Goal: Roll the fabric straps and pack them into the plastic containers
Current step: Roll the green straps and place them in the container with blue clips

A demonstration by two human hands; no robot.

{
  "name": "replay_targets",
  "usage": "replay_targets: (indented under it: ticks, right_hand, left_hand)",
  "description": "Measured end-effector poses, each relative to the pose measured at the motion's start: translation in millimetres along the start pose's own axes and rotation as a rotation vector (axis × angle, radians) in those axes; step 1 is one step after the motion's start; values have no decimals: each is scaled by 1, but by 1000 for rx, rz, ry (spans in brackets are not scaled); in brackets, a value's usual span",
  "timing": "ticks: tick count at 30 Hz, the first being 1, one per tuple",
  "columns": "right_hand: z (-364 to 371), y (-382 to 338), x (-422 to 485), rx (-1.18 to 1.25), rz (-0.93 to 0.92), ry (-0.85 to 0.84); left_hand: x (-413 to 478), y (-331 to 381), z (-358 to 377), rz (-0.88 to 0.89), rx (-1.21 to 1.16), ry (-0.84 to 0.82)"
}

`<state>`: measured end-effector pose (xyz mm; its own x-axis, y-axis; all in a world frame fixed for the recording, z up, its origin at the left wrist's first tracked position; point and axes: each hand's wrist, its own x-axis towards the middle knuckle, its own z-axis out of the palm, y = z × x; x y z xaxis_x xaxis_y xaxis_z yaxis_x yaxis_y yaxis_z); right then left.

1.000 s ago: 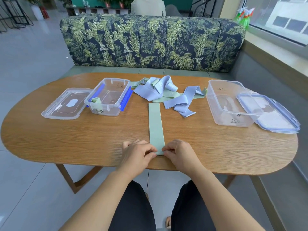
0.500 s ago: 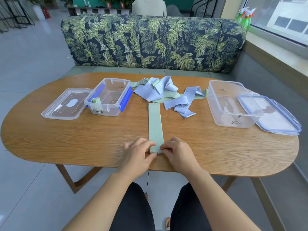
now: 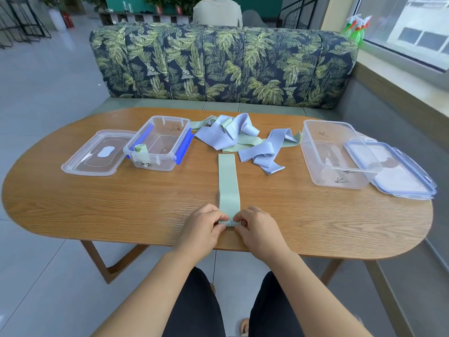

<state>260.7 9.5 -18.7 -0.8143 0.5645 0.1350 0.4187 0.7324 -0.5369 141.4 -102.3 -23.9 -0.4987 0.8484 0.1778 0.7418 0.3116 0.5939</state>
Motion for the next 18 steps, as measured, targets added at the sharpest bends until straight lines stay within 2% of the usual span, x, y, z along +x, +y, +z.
replay_targets:
  ticks: [8,18]
  right_hand:
    - [-3,-1,-20,9,45,-39]
    - [2,1,-26,137,124,1]
  left_hand:
    - [-20,9,-1,-18,-14,-31]
    - [-27,11,5,-16,35,35]
